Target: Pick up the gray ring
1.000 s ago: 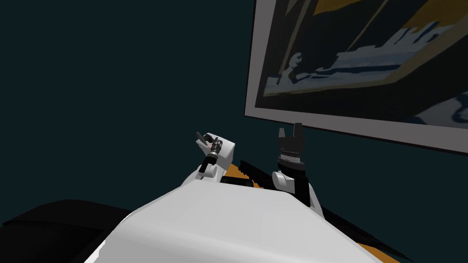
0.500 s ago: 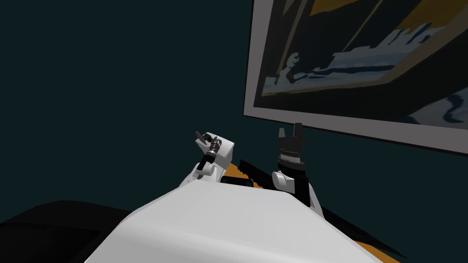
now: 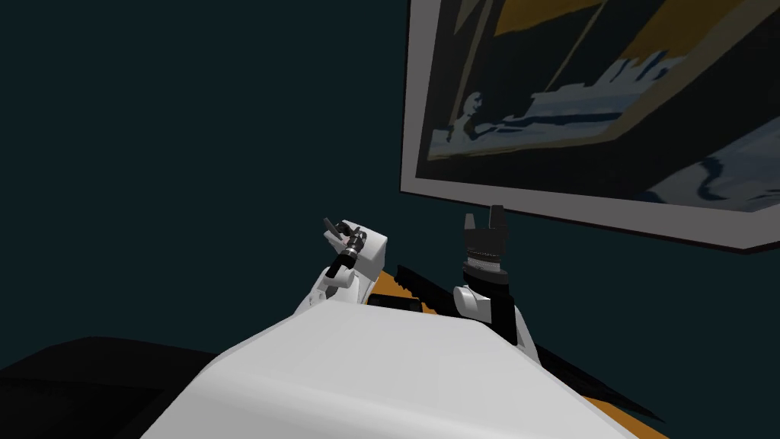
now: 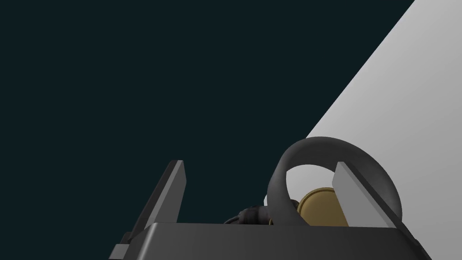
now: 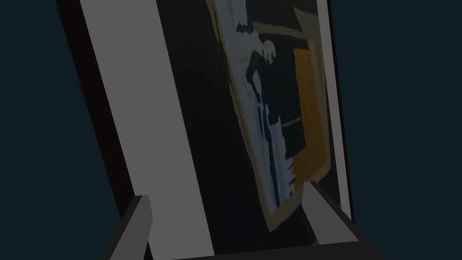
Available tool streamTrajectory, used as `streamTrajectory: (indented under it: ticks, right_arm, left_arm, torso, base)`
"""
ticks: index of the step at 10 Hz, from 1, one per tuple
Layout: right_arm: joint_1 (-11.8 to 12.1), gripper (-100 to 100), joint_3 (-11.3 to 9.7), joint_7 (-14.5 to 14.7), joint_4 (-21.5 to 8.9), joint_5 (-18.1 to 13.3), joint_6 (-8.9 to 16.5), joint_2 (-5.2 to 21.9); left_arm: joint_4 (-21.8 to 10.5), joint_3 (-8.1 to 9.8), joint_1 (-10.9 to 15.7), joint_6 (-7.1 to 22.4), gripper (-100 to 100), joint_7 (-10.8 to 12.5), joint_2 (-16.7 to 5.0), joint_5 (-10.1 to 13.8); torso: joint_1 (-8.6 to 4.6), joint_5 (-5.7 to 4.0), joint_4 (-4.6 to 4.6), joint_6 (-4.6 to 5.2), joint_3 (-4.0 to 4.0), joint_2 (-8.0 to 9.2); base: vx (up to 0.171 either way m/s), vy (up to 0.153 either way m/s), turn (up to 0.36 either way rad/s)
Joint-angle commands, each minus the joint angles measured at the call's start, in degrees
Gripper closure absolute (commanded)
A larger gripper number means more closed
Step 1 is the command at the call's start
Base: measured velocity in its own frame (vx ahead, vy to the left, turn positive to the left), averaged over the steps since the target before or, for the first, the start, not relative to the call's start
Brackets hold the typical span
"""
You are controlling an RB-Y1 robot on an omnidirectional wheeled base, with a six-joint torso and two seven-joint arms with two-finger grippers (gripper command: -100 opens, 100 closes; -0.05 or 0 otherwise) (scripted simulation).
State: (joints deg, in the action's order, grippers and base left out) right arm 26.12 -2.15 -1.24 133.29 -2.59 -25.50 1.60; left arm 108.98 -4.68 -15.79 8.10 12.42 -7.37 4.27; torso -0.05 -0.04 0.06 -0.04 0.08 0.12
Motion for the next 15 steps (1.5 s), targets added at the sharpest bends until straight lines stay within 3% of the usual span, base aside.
streamTrajectory:
  ticks: [1,9,10,12,15]
  right_arm:
    - [0.0,0,0.0,0.0,0.0,0.0,0.0,0.0]
    - [0.0,0,0.0,0.0,0.0,0.0,0.0,0.0]
    - [0.0,0,0.0,0.0,0.0,0.0,0.0,0.0]
    - [0.0,0,0.0,0.0,0.0,0.0,0.0,0.0]
    - [0.0,0,0.0,0.0,0.0,0.0,0.0,0.0]
  left_arm:
    - [0.1,0.39,0.6,2.0,-100,0.5,-0.2,0.0]
    - [1.3,4.36,5.3,14.9,-100,4.4,-2.7,1.2]
    - [1.6,5.54,6.6,16.5,-100,5.4,-3.3,1.6]
    - [1.6,5.54,6.6,18.5,-100,5.4,-3.3,1.6]
    - [2.0,8.06,9.2,24.0,-100,7.4,-4.5,2.5]
  torso:
    - [0.0,0.0,0.0,0.0,0.0,0.0]
    - [0.02,0.0,0.0,0.0,-0.01,-0.02]
    - [0.03,0.01,-0.01,-0.01,-0.02,-0.03]
    - [0.04,0.01,-0.01,-0.01,-0.02,-0.03]
    - [0.06,0.01,-0.02,-0.01,-0.03,-0.04]
  base:
    - [-0.017,-0.038,-0.003]
    - [-0.021,-0.043,-0.009]
    - [-0.018,-0.047,-0.022]
    - [-0.011,-0.026,-0.001]
    - [-0.014,-0.036,-0.019]
